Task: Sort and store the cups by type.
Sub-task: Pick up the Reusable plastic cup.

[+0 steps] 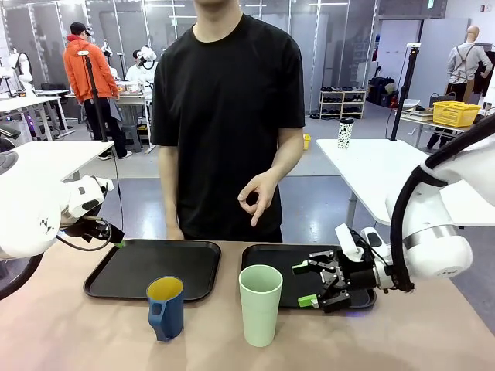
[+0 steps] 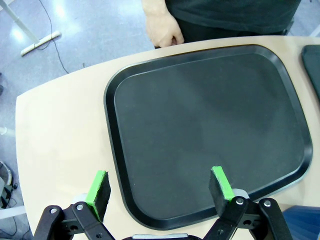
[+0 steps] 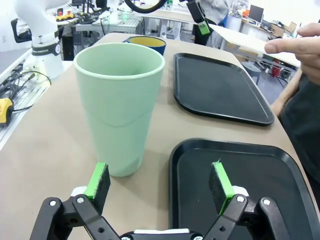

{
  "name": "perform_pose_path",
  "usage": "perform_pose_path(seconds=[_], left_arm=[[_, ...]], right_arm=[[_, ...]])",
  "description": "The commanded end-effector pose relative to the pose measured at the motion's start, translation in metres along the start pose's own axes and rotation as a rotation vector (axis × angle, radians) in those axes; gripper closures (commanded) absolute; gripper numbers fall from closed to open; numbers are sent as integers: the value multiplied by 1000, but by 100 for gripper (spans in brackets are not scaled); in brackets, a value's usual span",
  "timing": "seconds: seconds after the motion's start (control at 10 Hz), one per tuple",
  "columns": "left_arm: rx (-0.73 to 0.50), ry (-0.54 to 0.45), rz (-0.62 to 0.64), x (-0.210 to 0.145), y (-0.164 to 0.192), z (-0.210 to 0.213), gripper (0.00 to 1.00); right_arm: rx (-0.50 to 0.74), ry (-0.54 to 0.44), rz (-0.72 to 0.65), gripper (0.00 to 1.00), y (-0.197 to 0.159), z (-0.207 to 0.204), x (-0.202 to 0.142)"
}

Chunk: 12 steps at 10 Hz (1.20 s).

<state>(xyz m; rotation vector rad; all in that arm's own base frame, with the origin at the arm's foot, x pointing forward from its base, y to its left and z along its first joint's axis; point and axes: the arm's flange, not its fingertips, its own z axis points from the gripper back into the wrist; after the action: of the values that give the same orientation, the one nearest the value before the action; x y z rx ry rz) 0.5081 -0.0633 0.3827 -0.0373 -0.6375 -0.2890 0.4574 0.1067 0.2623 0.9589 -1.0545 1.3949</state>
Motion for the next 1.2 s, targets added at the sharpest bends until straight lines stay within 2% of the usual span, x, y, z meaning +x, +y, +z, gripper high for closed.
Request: perform_pose_path(seconds=[0.0, 0.4, 1.1], left_arm=[[2, -2, -11, 1, 0, 1, 0], [2, -2, -11, 1, 0, 1, 0], [2, -2, -11, 1, 0, 1, 0]], right_arm=[[47, -35, 33, 0, -10, -11, -12], [180, -43, 53, 0, -6, -30, -21], [217, -88, 74, 0, -2, -62, -28]])
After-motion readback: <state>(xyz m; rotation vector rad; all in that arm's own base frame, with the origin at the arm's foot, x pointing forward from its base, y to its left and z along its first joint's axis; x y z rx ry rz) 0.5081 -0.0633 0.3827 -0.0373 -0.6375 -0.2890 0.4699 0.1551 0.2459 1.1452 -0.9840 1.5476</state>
